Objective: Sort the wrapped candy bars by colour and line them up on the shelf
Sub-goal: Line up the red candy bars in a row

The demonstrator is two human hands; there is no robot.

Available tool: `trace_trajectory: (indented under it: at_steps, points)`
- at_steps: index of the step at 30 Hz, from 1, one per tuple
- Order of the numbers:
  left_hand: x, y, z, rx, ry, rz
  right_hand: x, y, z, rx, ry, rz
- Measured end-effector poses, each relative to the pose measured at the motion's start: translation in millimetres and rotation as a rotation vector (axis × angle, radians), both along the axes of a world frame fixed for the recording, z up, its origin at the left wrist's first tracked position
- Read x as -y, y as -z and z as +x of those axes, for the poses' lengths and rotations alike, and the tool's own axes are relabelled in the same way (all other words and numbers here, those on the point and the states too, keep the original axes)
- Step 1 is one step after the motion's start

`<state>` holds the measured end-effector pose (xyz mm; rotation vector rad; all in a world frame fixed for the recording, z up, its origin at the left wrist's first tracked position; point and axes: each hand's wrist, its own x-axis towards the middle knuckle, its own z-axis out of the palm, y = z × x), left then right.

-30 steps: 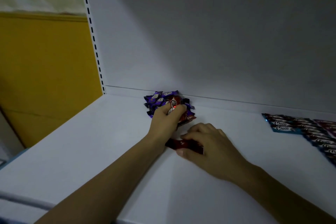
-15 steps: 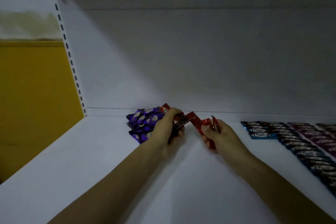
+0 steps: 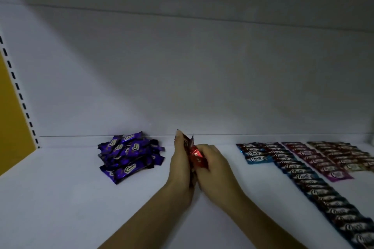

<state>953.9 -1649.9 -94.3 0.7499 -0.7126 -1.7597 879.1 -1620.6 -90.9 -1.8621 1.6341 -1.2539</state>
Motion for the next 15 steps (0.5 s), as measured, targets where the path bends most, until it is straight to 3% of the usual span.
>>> trace_trajectory:
  at_steps: [5,10,15]
  points:
    - [-4.7,-0.9,0.0,0.128,-0.031,-0.148,2.1,-2.9,-8.9,0.302,-0.085,0.158]
    - [-6.4,-0.3,0.1,0.148,-0.164,-0.051,-0.2,-13.2,-16.1,0.629,-0.118,0.209]
    - [-8.6,-0.3,0.2,0.113,-0.221,-0.022,1.3,-14.2,-21.1,0.677,-0.028,0.179]
